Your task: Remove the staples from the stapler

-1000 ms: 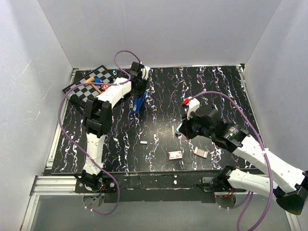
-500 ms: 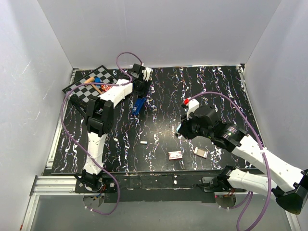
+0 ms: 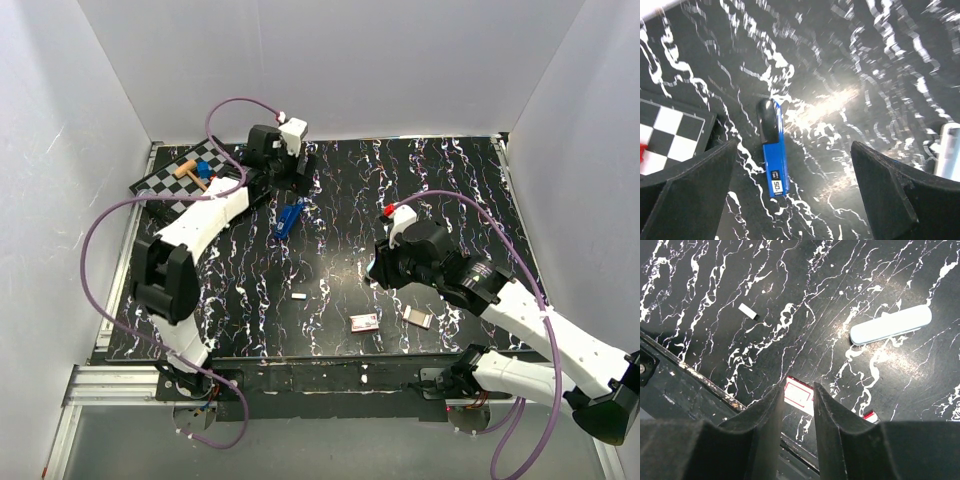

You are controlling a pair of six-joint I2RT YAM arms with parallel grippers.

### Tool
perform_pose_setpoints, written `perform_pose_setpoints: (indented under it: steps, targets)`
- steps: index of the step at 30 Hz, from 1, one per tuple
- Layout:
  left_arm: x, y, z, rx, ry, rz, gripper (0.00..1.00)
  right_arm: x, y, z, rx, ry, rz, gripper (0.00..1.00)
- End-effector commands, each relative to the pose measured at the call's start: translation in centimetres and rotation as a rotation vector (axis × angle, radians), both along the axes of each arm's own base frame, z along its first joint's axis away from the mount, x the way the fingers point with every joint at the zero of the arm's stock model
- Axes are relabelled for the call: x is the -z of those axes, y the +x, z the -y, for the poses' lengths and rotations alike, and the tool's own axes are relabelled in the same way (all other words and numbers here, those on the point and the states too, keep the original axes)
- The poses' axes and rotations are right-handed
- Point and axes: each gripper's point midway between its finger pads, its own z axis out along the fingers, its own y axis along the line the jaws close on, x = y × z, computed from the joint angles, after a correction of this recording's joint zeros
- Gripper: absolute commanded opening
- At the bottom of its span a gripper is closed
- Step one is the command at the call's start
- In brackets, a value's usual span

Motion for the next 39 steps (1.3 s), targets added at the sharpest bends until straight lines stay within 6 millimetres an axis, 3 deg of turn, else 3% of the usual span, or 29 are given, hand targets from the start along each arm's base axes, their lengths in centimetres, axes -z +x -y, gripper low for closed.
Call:
perform_pose_setpoints:
  steps: [1,4,10,15,20,23,27,31,39]
  targets:
    - [-6.7,-2.3,2.1,0.078,-0.078,0.135,0.98,-1.0,1.0,0.2,0.057,0.018,0.012,0.40]
    - [-7.9,-4.4,3.5,0.140,-0.077,0.111,0.98,-1.1,1.3,0.5,0.089,0.005,0.005,0.46]
    - [-7.5,-6.5,5.5,0.184,-0.102,0.021,0.98,-1.4,2.9,3.0,0.250,-0.014,0.021,0.66]
    - [-6.3,-8.6,9.4,0.231,-0.134,-0.046,0.98,-1.2,4.0,6.1,0.409,-0.059,-0.019,0.68]
    - [-5.2,-9.3,11.5,0.163,-0.063,-0.027,0.98,-1.1,4.4,8.6,0.519,-0.097,-0.028,0.68]
    - [-6.0,-10.8,12.9,0.201,-0.106,-0.038,0.98,-1.1,4.6,9.5,0.558,-0.078,-0.021,0.69]
    - [-7.7,-13.9,15.7,0.384,-0.271,-0.061,0.98,-0.8,5.0,11.1,0.646,-0.068,-0.021,0.70]
    - [-6.1,-14.3,16.7,0.411,-0.236,-0.146,0.98,-0.3,5.2,12.6,0.702,-0.088,-0.037,0.70]
    - [-1.9,-14.0,17.6,0.316,-0.077,-0.145,0.98,0.7,5.3,13.8,0.745,-0.066,-0.060,0.74]
